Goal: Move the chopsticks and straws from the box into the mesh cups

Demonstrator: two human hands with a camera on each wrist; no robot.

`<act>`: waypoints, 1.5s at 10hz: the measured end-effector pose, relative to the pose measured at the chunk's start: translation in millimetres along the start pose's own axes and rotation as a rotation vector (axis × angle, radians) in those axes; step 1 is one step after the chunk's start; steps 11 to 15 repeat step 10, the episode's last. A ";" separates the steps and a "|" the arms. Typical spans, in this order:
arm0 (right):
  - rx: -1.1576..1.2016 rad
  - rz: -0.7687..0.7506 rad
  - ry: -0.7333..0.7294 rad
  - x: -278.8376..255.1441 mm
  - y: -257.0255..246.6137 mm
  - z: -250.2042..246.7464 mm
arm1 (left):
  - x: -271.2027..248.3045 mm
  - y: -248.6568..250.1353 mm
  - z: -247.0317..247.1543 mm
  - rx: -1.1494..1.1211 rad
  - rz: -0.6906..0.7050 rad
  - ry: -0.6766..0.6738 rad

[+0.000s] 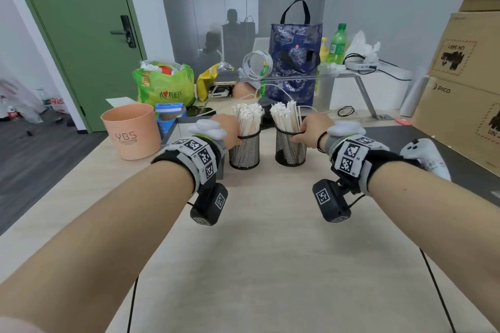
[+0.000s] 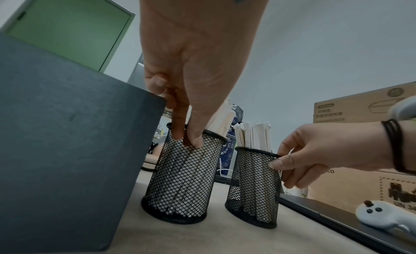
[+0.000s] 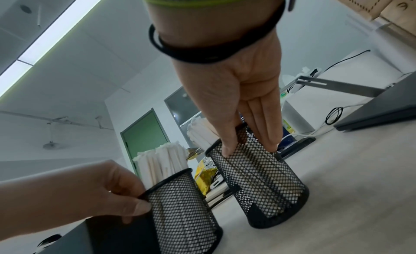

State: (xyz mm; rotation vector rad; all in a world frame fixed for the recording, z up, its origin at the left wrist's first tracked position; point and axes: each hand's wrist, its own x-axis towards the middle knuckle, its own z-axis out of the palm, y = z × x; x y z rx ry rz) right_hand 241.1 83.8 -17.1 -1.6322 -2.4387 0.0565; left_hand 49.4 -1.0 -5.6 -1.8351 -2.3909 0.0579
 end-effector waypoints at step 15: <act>0.268 -0.003 0.048 -44.4 -19.3 -42.4 | -18.5 -11.0 -15.6 -0.284 -0.028 0.087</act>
